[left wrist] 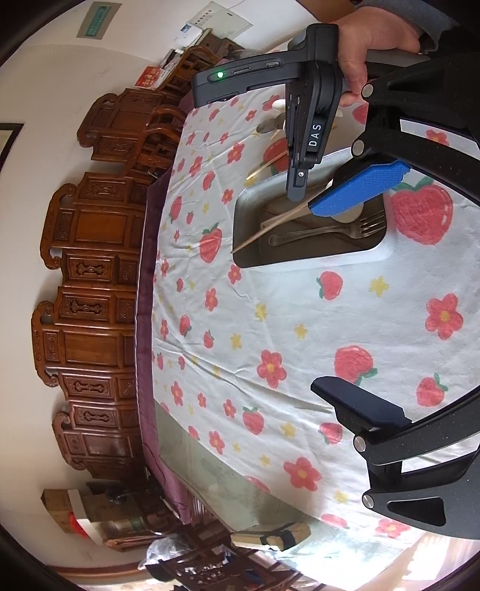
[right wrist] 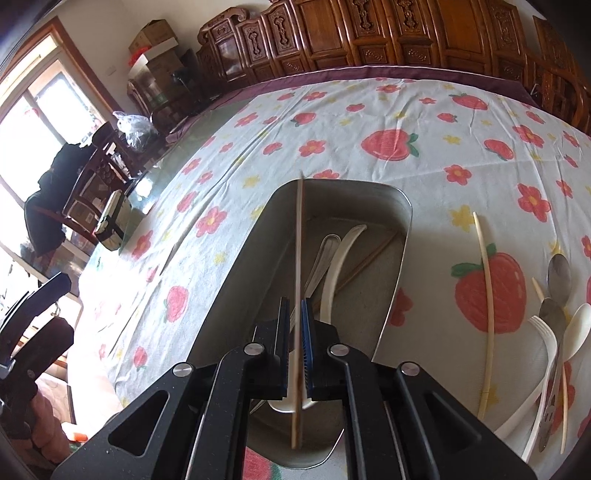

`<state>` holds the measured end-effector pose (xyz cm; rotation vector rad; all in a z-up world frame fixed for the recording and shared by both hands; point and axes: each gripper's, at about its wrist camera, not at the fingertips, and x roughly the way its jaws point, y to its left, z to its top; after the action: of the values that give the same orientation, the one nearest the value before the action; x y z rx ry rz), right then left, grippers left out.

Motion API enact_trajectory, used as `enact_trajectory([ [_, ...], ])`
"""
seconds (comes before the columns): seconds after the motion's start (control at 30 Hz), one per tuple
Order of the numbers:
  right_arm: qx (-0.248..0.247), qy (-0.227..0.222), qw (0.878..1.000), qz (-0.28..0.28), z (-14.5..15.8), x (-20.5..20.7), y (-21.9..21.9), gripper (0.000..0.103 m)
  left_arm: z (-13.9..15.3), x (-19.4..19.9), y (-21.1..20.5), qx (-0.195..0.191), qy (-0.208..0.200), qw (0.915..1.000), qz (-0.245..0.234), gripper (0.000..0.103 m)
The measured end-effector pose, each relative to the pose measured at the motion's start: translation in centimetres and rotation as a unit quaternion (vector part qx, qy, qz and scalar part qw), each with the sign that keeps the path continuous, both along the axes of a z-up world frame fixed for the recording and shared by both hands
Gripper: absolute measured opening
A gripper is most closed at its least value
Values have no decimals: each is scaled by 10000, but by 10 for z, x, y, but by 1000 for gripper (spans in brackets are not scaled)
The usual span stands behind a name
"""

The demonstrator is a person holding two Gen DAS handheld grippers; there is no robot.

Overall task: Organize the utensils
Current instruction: 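Lower the wooden chopstick into the metal tray and open the right tool, then move the right tool back over the utensil pile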

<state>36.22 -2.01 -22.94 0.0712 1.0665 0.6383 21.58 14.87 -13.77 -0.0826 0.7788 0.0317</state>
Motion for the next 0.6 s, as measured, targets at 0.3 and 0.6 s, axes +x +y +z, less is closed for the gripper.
enact_trajectory([
  [0.3, 9, -327, 9994, 146, 21, -13, -18, 9, 0, 1, -14, 77, 5, 9999, -120, 85],
  [0.6, -225, -735, 9970, 88, 44, -52, -83, 9, 7, 8, -55, 174, -49, 9985, -516, 85],
])
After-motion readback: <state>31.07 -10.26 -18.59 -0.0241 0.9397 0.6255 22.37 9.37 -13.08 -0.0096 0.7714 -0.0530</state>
